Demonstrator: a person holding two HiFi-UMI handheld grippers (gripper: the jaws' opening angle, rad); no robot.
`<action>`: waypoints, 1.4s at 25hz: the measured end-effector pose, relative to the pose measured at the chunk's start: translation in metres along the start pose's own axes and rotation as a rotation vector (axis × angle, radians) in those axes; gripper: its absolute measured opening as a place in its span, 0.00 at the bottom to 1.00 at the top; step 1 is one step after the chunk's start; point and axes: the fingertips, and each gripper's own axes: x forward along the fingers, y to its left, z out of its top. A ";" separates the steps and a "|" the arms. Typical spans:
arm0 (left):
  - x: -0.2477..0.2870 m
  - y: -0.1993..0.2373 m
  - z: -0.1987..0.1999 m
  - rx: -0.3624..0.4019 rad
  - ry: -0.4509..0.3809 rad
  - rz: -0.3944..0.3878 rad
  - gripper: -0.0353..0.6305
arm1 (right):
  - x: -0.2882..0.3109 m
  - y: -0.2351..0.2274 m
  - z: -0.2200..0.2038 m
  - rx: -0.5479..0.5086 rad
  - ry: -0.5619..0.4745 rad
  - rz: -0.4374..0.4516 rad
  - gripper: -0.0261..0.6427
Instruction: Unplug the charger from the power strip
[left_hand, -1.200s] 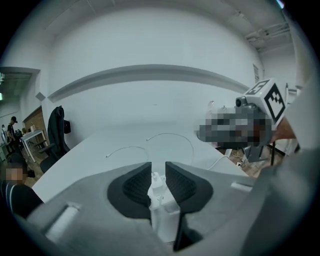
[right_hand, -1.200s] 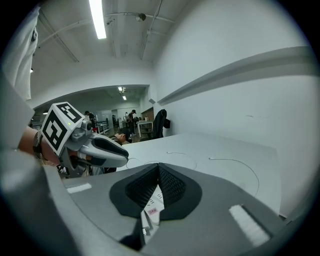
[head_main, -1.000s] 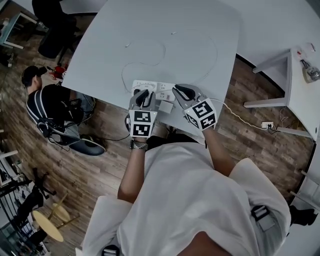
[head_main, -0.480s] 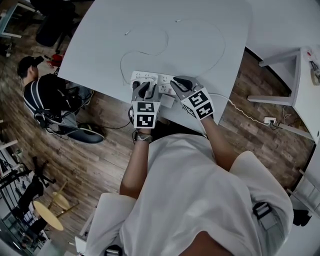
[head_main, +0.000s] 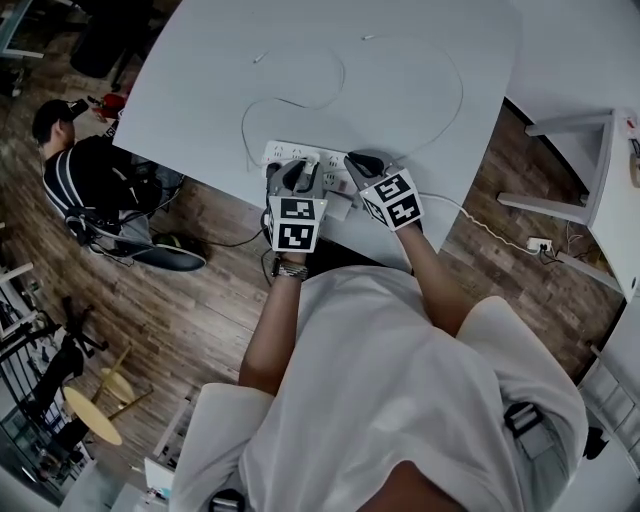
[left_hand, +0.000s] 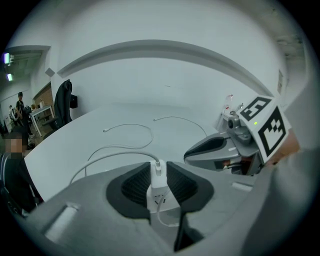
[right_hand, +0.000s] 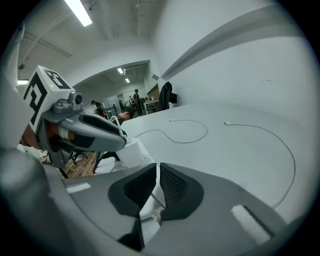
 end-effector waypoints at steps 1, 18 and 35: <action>0.001 0.000 0.001 -0.001 -0.002 0.001 0.19 | 0.003 -0.002 -0.003 0.003 0.012 0.000 0.08; 0.002 0.001 0.000 -0.041 0.007 -0.008 0.23 | 0.013 -0.006 -0.013 0.015 0.053 -0.004 0.06; 0.025 0.004 -0.016 -0.035 0.093 0.034 0.28 | 0.015 0.006 -0.015 0.012 0.078 0.027 0.05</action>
